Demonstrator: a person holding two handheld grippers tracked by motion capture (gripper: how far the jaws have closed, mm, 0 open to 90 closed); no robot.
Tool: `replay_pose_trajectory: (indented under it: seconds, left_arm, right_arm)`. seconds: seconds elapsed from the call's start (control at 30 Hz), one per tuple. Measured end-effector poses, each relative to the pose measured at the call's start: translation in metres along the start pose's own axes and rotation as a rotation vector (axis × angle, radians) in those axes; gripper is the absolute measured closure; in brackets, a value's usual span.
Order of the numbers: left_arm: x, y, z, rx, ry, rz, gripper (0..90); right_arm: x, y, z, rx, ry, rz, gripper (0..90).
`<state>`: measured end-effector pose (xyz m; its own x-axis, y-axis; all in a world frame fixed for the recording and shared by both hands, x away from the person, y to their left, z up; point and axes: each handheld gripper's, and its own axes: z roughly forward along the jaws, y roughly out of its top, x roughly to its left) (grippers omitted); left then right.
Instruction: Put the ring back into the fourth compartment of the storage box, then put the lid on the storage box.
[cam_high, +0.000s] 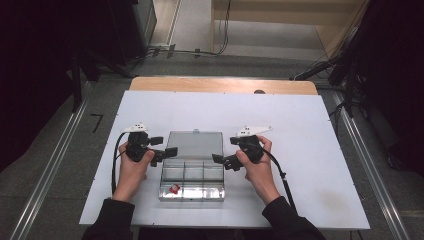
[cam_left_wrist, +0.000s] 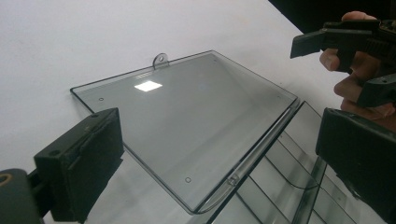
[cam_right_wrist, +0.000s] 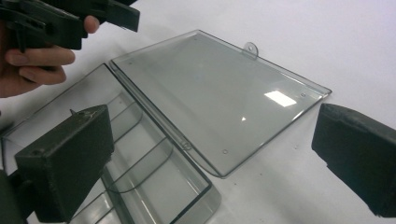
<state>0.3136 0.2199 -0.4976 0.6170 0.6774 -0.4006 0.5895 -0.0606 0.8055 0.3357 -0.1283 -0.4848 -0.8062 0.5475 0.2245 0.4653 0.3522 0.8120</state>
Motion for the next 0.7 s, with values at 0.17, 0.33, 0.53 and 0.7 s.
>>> replay_pose_trajectory:
  seconds: [0.17,0.33,0.53,0.7]
  left_arm:
    - [0.001,-0.001,0.004,0.012,0.018,-0.020,2.5]
    - [0.004,-0.003,0.008,0.026,0.043,-0.053,5.4]
    - [0.010,-0.007,0.012,0.047,0.058,-0.102,9.2]
    - [0.013,-0.008,0.017,0.055,0.065,-0.137,12.6]
  right_arm:
    - [-0.005,0.000,0.005,0.014,-0.009,0.037,0.0]
    - [-0.010,0.001,0.009,0.011,-0.014,0.103,0.0]
    - [-0.015,-0.001,0.016,0.019,-0.014,0.171,4.2]
    - [-0.017,-0.002,0.019,0.037,-0.015,0.202,10.1]
